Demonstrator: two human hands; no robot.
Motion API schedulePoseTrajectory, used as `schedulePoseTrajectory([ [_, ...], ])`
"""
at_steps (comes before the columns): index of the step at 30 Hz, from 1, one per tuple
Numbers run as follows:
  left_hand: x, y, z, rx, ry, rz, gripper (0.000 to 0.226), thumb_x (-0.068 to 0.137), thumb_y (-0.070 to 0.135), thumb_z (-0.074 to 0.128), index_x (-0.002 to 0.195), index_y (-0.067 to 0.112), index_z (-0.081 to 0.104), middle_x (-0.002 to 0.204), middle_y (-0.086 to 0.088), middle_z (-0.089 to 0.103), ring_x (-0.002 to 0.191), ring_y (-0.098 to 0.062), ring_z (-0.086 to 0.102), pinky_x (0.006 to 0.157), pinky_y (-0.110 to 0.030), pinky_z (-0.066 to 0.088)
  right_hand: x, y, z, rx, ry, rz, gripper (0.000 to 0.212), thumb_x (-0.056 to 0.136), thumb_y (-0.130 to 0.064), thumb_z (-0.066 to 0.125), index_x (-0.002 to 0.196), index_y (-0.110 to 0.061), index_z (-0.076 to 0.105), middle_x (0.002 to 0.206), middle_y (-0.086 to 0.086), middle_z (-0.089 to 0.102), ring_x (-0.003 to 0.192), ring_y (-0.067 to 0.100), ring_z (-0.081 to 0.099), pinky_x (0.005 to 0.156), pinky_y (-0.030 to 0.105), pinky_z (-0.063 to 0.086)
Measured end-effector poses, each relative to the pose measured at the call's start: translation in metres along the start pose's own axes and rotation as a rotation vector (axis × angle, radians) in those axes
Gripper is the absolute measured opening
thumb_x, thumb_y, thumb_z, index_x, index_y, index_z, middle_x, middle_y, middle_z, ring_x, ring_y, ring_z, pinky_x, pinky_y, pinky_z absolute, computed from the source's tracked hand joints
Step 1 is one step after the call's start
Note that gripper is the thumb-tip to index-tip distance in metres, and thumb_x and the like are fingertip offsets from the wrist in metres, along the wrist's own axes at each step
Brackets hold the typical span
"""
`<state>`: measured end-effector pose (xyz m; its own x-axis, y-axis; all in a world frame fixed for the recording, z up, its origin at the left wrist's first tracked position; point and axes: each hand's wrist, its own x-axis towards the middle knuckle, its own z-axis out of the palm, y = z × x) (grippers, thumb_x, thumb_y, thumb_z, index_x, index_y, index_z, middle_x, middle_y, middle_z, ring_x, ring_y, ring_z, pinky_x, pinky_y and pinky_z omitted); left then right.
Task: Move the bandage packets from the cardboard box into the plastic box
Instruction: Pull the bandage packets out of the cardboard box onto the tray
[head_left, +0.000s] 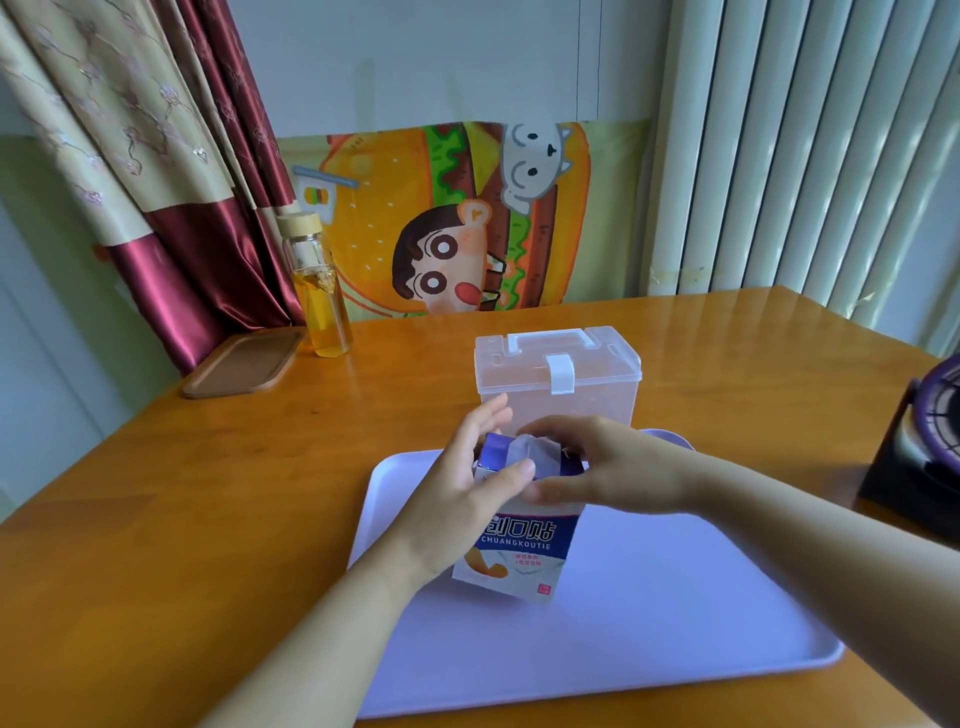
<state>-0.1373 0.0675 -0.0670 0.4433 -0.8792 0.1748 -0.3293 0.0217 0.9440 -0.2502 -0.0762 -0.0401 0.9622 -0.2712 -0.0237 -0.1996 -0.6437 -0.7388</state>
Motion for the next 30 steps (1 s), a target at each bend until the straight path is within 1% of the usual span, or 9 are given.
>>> schedulePoseTrajectory([
  [3,-0.002,-0.001,0.0,0.059,0.096,0.024,0.058,0.091,0.033,0.055,0.138,0.046,0.024,0.143,0.02,0.035,0.121,0.014,0.037,0.085,-0.002,0.04,0.004,0.003,0.004,0.085,0.073,-0.001,0.044,0.078,-0.044,0.071,0.114,-0.022,0.06,0.103,-0.004,0.068,0.095,0.012,0.065,0.082,0.033,0.056],
  [6,-0.006,-0.004,0.001,0.166,0.195,0.008,0.073,0.088,0.039,0.058,0.145,0.042,0.012,0.147,0.017,0.029,0.123,0.005,0.033,0.072,0.003,0.041,0.007,0.007,0.011,0.12,0.266,0.077,0.041,0.077,-0.05,0.067,0.103,-0.019,0.064,0.093,-0.001,0.069,0.086,0.015,0.065,0.073,0.033,0.053],
  [9,-0.014,-0.007,0.009,0.423,0.157,0.042,0.105,0.078,0.046,0.069,0.147,0.039,-0.01,0.148,0.02,0.014,0.131,-0.004,0.027,0.095,-0.017,0.044,0.011,0.012,0.017,0.152,0.375,0.133,0.04,0.078,-0.051,0.066,0.101,-0.019,0.062,0.091,-0.002,0.068,0.081,0.014,0.063,0.064,0.027,0.046],
  [11,-0.015,-0.008,0.018,0.605,0.155,0.083,0.117,0.074,0.05,0.071,0.145,0.035,-0.02,0.146,0.021,0.008,0.136,-0.011,0.02,0.108,-0.032,0.034,0.012,0.012,0.023,0.182,0.397,0.132,0.042,0.077,-0.052,0.066,0.103,-0.019,0.059,0.092,-0.005,0.066,0.085,0.014,0.062,0.067,0.027,0.047],
  [16,-0.016,-0.012,0.026,0.79,0.245,0.197,0.119,0.077,0.042,0.069,0.124,0.049,-0.04,0.141,0.015,0.008,0.133,-0.017,0.023,0.107,-0.036,0.03,0.006,0.004,0.031,0.131,0.362,0.079,0.046,0.075,-0.051,0.067,0.11,-0.024,0.056,0.094,-0.008,0.064,0.089,0.011,0.062,0.078,0.032,0.052],
  [19,-0.021,-0.011,0.021,0.811,0.227,0.261,0.118,0.078,0.035,0.069,0.123,0.053,-0.039,0.142,0.018,0.008,0.132,-0.012,0.016,0.107,-0.033,0.024,0.0,0.005,0.02,0.147,0.269,0.036,0.053,0.063,-0.054,0.073,0.107,-0.027,0.06,0.093,-0.005,0.07,0.082,0.013,0.068,0.077,0.039,0.057],
  [22,-0.022,-0.01,0.016,0.879,0.191,0.327,0.119,0.077,0.032,0.071,0.127,0.056,-0.035,0.137,0.021,0.009,0.127,-0.008,0.016,0.103,-0.027,0.018,-0.003,0.007,0.015,0.12,0.226,-0.01,0.036,0.073,-0.039,0.076,0.104,-0.026,0.063,0.091,-0.002,0.071,0.078,0.014,0.068,0.074,0.036,0.057],
  [26,-0.018,-0.015,0.01,0.882,0.141,0.348,0.121,0.075,0.034,0.073,0.126,0.06,-0.033,0.137,0.022,0.013,0.124,-0.008,0.021,0.102,-0.026,0.022,-0.005,0.008,0.013,0.184,0.18,-0.025,0.039,0.071,-0.039,0.078,0.105,-0.027,0.063,0.092,0.004,0.071,0.08,0.019,0.069,0.074,0.037,0.058],
  [30,-0.023,-0.02,0.002,0.844,0.098,0.373,0.114,0.075,0.033,0.073,0.134,0.057,-0.022,0.141,0.02,0.011,0.128,-0.009,0.02,0.107,-0.033,0.025,-0.007,0.012,0.012,0.34,0.178,-0.04,0.041,0.07,-0.03,0.066,0.11,-0.018,0.063,0.095,0.005,0.072,0.087,0.022,0.069,0.068,0.027,0.056],
])
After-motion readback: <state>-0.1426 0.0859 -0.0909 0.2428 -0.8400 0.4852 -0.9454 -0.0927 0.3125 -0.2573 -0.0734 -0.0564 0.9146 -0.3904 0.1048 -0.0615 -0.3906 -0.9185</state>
